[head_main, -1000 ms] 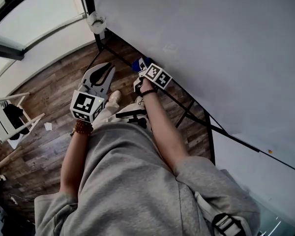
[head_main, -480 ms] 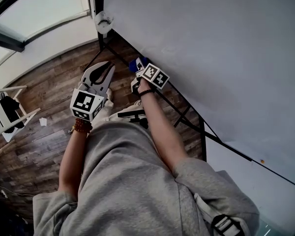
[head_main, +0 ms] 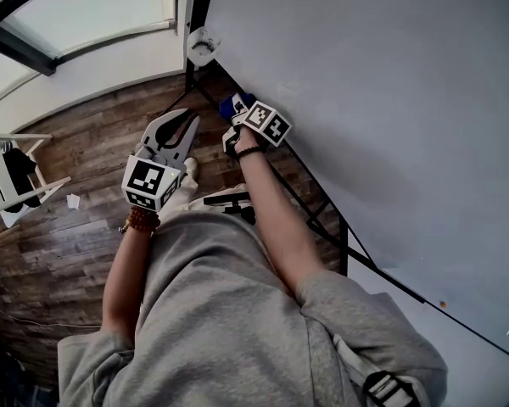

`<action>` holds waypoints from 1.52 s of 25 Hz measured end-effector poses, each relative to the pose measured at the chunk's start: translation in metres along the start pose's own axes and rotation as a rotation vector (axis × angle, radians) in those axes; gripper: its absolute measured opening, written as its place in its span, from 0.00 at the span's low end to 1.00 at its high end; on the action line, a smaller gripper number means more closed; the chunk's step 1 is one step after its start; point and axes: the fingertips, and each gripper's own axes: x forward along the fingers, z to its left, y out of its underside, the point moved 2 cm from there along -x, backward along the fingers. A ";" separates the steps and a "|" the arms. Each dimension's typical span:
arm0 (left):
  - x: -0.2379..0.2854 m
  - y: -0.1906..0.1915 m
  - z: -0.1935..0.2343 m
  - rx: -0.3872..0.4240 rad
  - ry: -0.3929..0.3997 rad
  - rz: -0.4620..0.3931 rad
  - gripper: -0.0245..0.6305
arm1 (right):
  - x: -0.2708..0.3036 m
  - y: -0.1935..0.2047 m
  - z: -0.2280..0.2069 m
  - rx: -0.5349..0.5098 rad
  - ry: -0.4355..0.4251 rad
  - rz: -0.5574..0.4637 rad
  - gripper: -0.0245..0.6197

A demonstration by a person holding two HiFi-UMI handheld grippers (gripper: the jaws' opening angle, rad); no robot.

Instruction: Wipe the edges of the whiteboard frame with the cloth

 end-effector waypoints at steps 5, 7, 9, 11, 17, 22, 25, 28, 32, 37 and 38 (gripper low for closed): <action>-0.006 0.002 0.010 -0.011 -0.030 0.008 0.12 | 0.012 0.001 0.006 0.003 -0.007 0.001 0.23; -0.008 0.005 0.012 -0.015 -0.035 0.020 0.12 | 0.017 0.001 0.010 0.007 -0.015 0.007 0.23; -0.008 0.005 0.013 -0.017 -0.039 0.025 0.12 | 0.022 0.002 0.013 0.005 -0.019 0.021 0.23; -0.009 0.005 0.015 -0.016 -0.044 0.028 0.12 | 0.029 0.003 0.016 0.008 -0.021 0.039 0.23; -0.013 0.006 0.027 -0.017 -0.067 0.025 0.12 | 0.043 0.004 0.025 0.014 -0.031 0.048 0.23; -0.017 0.008 0.036 -0.027 -0.084 0.015 0.12 | 0.055 0.003 0.039 0.008 -0.042 0.044 0.23; -0.018 0.009 0.042 -0.032 -0.088 0.023 0.12 | 0.063 0.003 0.047 -0.005 -0.036 0.038 0.23; -0.019 0.008 0.048 -0.035 -0.097 0.014 0.12 | 0.071 0.005 0.056 -0.009 -0.032 0.038 0.23; -0.015 0.007 0.053 -0.039 -0.098 0.007 0.12 | 0.081 0.004 0.065 -0.016 -0.026 0.042 0.23; -0.018 0.006 0.063 -0.038 -0.106 -0.004 0.12 | 0.093 0.009 0.078 -0.019 -0.037 0.053 0.23; -0.017 0.007 0.064 -0.037 -0.102 -0.006 0.12 | 0.093 0.007 0.078 -0.020 -0.036 0.052 0.23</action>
